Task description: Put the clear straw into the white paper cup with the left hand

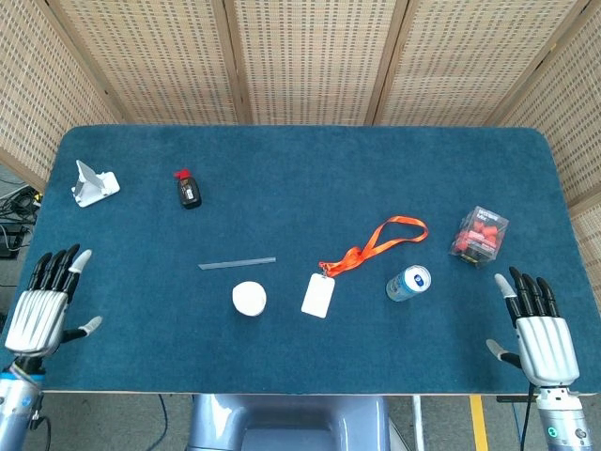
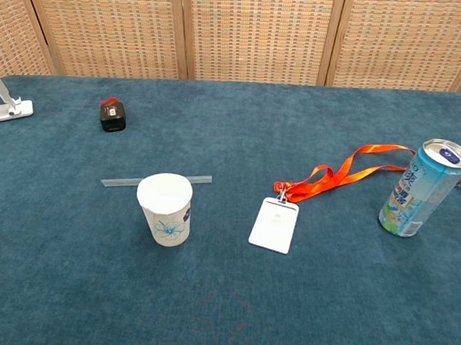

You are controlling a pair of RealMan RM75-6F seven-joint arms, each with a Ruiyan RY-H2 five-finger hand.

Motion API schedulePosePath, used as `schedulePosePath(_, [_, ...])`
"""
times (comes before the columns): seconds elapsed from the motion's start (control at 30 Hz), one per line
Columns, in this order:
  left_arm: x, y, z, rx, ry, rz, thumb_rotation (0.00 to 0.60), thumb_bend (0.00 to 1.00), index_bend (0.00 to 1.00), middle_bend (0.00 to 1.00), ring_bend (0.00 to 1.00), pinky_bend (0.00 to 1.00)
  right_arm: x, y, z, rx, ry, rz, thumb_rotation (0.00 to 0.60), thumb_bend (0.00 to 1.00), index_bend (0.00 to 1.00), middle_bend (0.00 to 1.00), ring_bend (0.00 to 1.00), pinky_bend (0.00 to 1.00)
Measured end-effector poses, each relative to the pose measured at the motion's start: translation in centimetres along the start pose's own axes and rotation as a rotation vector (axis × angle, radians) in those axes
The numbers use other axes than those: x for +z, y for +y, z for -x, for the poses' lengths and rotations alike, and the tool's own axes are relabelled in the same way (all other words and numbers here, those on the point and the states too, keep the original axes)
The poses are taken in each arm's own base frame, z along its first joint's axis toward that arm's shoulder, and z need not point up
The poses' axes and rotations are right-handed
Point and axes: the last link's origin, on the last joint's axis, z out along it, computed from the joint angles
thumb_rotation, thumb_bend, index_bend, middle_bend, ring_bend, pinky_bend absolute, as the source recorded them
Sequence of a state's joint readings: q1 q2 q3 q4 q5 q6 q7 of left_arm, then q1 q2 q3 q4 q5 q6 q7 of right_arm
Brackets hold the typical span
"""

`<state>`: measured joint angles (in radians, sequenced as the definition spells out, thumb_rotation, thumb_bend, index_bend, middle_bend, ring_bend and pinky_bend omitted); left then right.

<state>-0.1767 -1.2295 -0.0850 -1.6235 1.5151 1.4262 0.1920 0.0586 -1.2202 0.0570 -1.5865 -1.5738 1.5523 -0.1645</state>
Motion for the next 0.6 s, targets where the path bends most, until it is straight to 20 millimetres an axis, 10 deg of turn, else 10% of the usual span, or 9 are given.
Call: schedulePosePath(0.6, [11.2, 8.9, 3.0, 0.03, -0.129, 0.146, 0.6, 0.31, 0.32, 0.0, 0.0, 0.0, 0.6, 1.4, -0.1, 0.034, -0.009, 0.049, 0.6, 0.07, 0.08, 0.0, 0.0, 0.0])
